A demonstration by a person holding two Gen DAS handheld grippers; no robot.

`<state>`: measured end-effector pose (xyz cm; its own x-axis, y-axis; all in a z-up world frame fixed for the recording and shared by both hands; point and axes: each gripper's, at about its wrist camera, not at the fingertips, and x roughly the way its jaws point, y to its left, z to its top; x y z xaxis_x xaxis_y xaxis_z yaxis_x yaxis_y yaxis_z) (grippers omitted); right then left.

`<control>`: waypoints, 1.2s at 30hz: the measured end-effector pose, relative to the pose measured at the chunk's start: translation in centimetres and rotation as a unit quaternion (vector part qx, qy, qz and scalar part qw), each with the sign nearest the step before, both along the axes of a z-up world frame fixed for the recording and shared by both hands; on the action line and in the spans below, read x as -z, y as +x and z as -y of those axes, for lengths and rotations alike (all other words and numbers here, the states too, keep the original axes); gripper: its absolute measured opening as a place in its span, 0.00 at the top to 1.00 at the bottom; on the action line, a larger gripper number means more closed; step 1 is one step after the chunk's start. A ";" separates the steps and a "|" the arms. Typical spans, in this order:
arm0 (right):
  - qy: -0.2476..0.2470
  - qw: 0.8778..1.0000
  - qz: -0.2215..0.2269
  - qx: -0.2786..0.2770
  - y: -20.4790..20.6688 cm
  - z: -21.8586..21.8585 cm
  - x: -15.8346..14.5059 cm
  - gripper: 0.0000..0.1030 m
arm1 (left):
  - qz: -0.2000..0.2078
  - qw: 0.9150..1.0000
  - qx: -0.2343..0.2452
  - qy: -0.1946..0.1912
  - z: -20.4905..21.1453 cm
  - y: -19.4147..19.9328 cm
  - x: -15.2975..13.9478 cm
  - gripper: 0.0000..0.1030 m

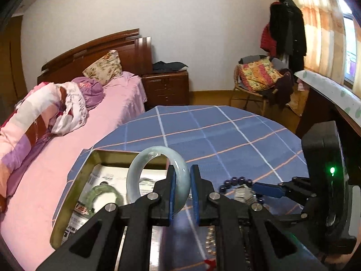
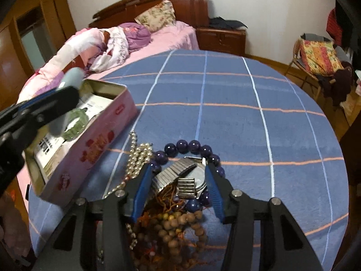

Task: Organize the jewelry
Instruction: 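Hold the pale bangle while the right tool grasps the metal-band watch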

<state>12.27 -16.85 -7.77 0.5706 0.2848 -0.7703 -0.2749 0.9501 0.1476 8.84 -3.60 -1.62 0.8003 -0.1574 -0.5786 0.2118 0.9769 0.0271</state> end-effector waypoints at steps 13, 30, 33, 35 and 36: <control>-0.047 0.999 -0.001 0.006 0.4 -0.8 -0.3 0.77 | -0.006 0.999 -0.019 -0.025 -2.3 0.4 0.6 0.88; -0.082 0.997 -0.006 -0.008 -0.4 -2.7 -0.8 0.69 | -0.006 0.999 -0.024 -0.038 -3.4 0.4 0.3 0.88; -0.080 0.997 -0.009 -0.014 -0.6 -2.9 -1.0 0.69 | -0.005 0.999 -0.028 -0.043 -3.8 0.4 0.2 0.88; -0.084 0.996 -0.009 -0.012 -0.5 -3.0 -0.7 0.68 | -0.006 0.999 -0.027 -0.046 -4.0 0.5 0.3 0.88; -0.080 0.997 -0.011 -0.011 -0.3 -2.9 -0.6 0.67 | -0.007 0.999 -0.027 -0.047 -3.9 0.5 0.3 0.88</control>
